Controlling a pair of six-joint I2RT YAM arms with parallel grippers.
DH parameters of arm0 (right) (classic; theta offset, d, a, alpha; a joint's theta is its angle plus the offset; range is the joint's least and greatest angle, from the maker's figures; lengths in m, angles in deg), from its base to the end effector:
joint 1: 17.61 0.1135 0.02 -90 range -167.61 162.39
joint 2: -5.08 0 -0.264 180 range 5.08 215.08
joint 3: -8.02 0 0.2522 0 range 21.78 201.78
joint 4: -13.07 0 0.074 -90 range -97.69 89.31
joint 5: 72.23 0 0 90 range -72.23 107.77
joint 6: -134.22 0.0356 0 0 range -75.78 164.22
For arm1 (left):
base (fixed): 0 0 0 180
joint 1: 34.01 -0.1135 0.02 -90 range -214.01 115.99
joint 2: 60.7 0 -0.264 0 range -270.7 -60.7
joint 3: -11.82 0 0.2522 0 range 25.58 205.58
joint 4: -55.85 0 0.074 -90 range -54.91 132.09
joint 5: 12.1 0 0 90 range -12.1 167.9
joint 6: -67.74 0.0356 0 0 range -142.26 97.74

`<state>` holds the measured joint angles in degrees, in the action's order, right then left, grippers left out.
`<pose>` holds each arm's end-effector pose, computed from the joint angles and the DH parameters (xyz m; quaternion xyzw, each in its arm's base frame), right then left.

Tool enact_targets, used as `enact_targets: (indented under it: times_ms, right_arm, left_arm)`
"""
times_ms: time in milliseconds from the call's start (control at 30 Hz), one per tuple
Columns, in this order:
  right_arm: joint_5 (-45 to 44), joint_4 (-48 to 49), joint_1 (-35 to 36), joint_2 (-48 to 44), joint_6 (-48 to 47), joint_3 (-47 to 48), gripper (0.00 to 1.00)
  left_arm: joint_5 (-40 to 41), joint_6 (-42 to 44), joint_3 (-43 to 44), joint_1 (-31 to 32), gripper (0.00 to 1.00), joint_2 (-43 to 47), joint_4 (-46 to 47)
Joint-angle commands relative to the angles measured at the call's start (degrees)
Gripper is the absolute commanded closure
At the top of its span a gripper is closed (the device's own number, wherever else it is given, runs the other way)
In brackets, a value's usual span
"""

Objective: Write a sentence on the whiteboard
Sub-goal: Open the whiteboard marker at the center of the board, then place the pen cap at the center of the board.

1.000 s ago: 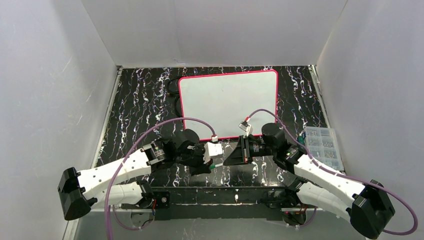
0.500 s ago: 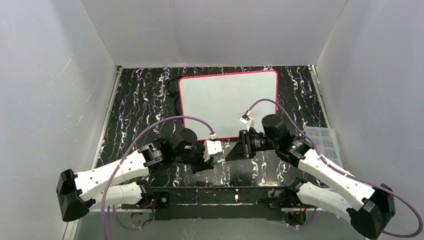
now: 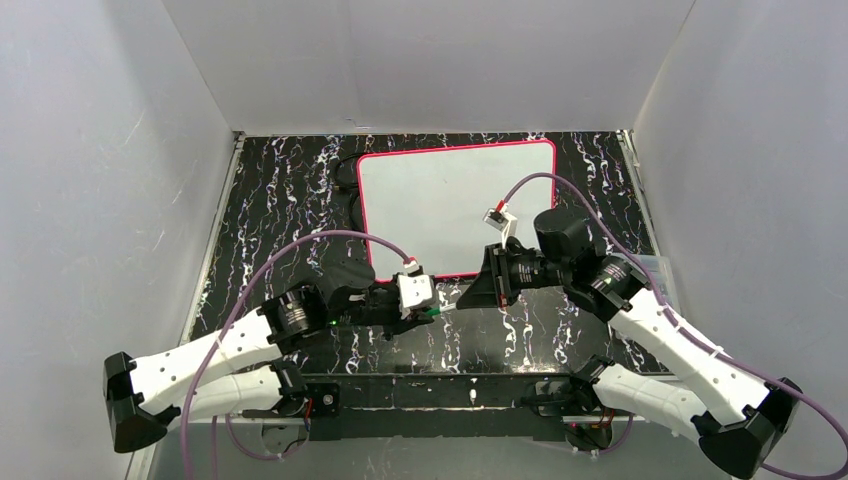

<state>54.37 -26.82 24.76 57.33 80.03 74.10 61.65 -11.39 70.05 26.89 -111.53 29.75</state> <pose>0.1301 0.1474 0.3375 -0.2121 0.7946 0.5237 0.2222 0.0914 -0.1847 0.3160 0.5383 0.6035 -0.3481 0.4743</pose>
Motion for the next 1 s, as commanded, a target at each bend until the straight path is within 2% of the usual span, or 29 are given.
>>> enact_targets:
  times_ms: [0, 233, 433, 533, 633, 733, 867, 967]
  right_arm:
    - [4.87, -7.41, -0.71, -0.87, -4.31, 6.81, 0.99]
    - [4.38, -11.44, -0.89, -1.75, -5.62, 10.71, 0.99]
    - [-1.68, -21.88, -0.89, -1.12, -10.57, 16.33, 0.99]
    - [-5.06, -23.74, -0.89, -1.28, -11.46, 16.83, 0.99]
    - [-10.53, -23.17, -0.89, -2.19, -11.39, 15.55, 0.99]
    - [-19.92, -22.16, -0.89, -3.58, -10.84, 13.87, 0.99]
    - [-28.69, -15.01, -0.91, -6.23, -7.97, 8.59, 0.99]
    - [-30.83, -8.57, -0.89, -7.28, -6.21, 4.93, 0.99]
  left_arm:
    - [7.34, 0.29, -2.63, -1.04, 1.0, 1.03, -8.38]
    - [8.42, 0.4, -3.28, -1.05, 1.0, 2.58, -7.87]
    - [10.52, -1.16, -3.57, -1.05, 1.0, 4.62, -8.66]
    - [11.36, -3.46, -3.54, -1.08, 1.0, 6.48, -7.92]
    - [13.48, -8.82, -3.25, -1.14, 1.0, 7.65, -7.88]
    - [19.04, -17.37, -3.45, -1.14, 1.0, 8.19, -8.6]
    - [25.84, -29.43, -4.58, -1.14, 1.0, 6.35, -11.88]
    - [28.56, -35.47, -5.78, -1.14, 1.0, 3.63, -14.5]
